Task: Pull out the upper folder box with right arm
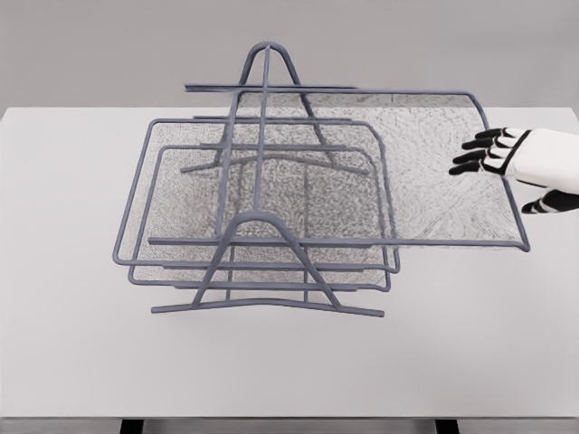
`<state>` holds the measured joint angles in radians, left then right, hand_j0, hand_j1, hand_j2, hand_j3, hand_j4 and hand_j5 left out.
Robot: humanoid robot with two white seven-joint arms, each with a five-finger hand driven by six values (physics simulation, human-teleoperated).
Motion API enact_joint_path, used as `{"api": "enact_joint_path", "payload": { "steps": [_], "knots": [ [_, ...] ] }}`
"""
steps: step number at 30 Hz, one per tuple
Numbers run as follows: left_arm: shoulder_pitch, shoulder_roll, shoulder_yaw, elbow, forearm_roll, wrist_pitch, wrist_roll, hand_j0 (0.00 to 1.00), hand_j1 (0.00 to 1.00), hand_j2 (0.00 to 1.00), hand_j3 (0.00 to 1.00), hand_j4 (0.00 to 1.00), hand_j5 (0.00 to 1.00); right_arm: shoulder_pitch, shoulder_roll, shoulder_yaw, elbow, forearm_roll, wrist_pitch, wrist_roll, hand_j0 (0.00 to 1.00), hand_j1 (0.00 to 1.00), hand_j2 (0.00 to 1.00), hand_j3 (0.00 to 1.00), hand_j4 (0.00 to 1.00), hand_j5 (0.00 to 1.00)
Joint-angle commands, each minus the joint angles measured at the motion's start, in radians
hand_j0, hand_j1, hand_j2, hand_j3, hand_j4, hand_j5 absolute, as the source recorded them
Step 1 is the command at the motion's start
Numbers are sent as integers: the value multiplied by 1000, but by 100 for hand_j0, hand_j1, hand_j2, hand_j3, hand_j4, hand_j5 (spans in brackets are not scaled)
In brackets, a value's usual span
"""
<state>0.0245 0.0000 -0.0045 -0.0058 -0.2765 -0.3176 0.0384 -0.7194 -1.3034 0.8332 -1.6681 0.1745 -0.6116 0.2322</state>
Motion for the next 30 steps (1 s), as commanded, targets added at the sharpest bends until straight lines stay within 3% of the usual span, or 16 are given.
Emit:
{"api": "enact_joint_path", "payload": {
  "steps": [1,5,17,21,27,30],
  "knots": [
    [0,0,0,0,0,0,0,100,100,100,100,100,100,0,-36,-6,4,-3,1,-1,100,100,100,100,100,100],
    [0,0,1,0,0,0,0,100,100,100,100,100,100,0,-68,-34,1,-20,1,-1,100,100,100,100,100,100],
    [0,0,0,0,0,0,0,100,100,100,100,100,100,-5,-73,-36,1,-20,1,-1,100,100,100,100,100,100],
    [0,0,1,0,0,0,0,100,100,100,100,100,100,2,-73,-92,1,-20,1,-1,100,100,100,100,100,100],
    [0,0,0,0,0,0,0,100,100,100,100,100,100,-11,-50,-94,-2,-53,1,-1,100,100,100,100,100,100],
    [0,0,0,0,0,0,0,100,100,100,100,100,100,-12,0,-95,-7,-53,1,-1,100,100,100,100,100,100]
  ]
}}
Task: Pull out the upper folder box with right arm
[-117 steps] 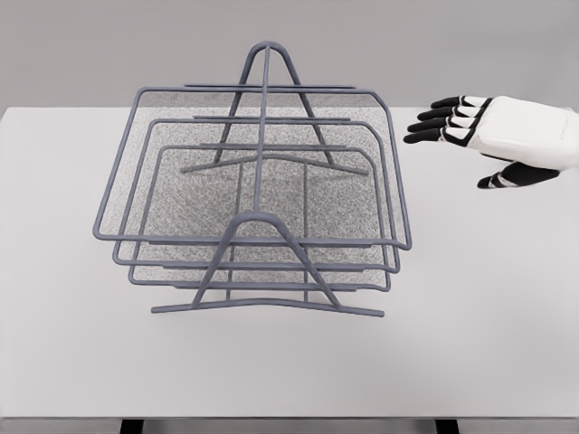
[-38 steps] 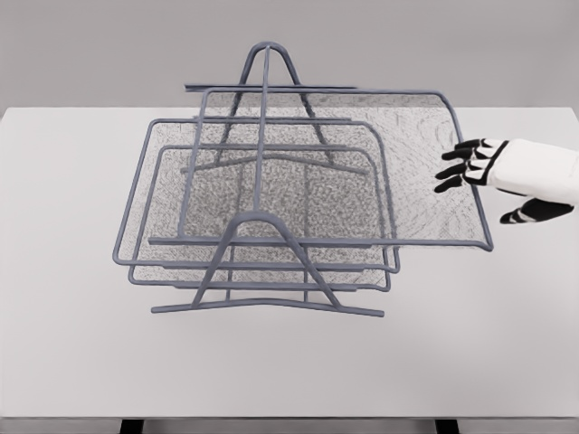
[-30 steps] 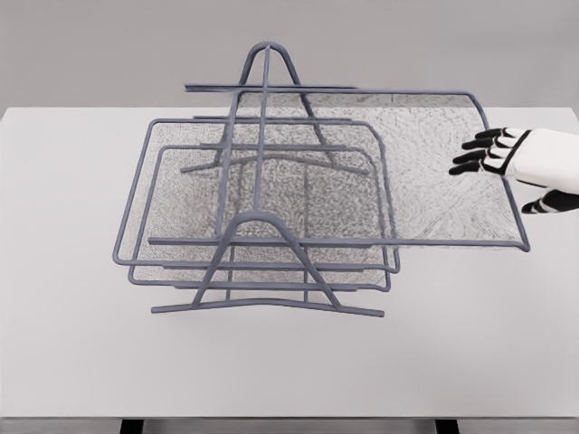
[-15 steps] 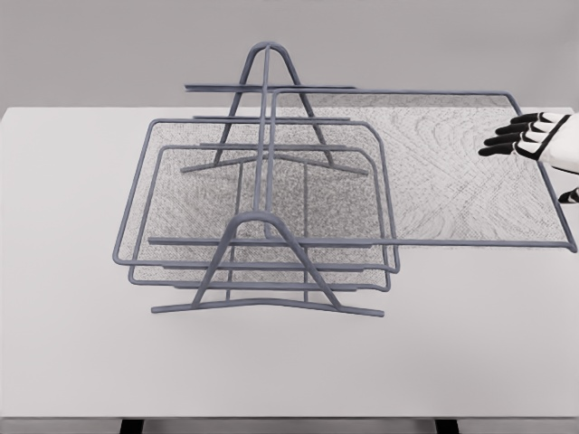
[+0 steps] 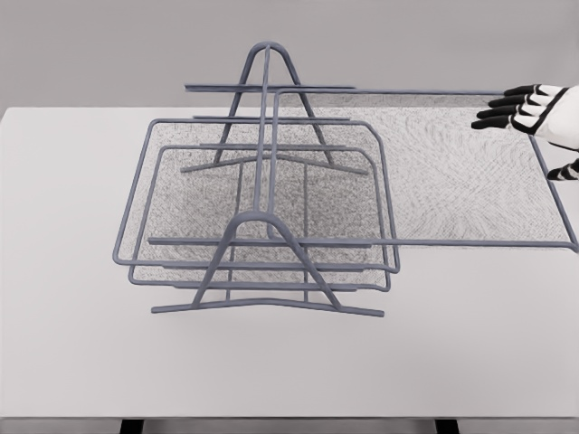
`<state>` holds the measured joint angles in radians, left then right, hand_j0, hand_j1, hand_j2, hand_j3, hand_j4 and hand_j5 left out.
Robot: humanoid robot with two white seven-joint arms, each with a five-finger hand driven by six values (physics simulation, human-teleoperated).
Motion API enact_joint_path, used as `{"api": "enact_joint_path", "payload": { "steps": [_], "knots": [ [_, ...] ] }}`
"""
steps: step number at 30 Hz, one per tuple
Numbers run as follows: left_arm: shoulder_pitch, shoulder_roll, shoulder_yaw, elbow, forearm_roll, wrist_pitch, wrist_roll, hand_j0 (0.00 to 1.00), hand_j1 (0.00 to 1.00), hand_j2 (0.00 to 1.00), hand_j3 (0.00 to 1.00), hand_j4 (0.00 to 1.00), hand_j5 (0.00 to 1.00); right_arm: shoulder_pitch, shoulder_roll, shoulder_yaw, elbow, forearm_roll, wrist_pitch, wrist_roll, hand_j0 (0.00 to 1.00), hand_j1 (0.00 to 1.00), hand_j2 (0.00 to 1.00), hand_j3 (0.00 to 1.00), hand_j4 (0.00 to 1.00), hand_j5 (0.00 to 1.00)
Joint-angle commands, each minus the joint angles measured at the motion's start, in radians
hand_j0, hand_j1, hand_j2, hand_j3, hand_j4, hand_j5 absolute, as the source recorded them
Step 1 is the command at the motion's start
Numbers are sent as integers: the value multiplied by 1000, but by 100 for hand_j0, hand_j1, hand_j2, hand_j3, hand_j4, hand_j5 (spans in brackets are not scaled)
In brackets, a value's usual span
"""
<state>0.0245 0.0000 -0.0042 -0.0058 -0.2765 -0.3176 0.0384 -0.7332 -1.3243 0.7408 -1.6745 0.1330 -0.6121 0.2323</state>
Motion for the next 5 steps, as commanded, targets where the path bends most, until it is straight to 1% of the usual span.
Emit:
{"api": "enact_joint_path", "payload": {
  "steps": [1,2,5],
  "knots": [
    [0,0,1,0,0,0,0,100,100,100,100,100,100,2,20,-8,-19,-12,1,-1,100,100,100,100,100,100],
    [0,0,0,0,0,0,0,100,100,100,100,100,100,5,20,-24,-21,-12,1,-1,100,100,100,100,100,100],
    [0,0,0,0,0,0,0,100,100,100,100,100,100,5,22,-26,-39,-12,1,-1,100,100,100,100,100,100]
  ]
}}
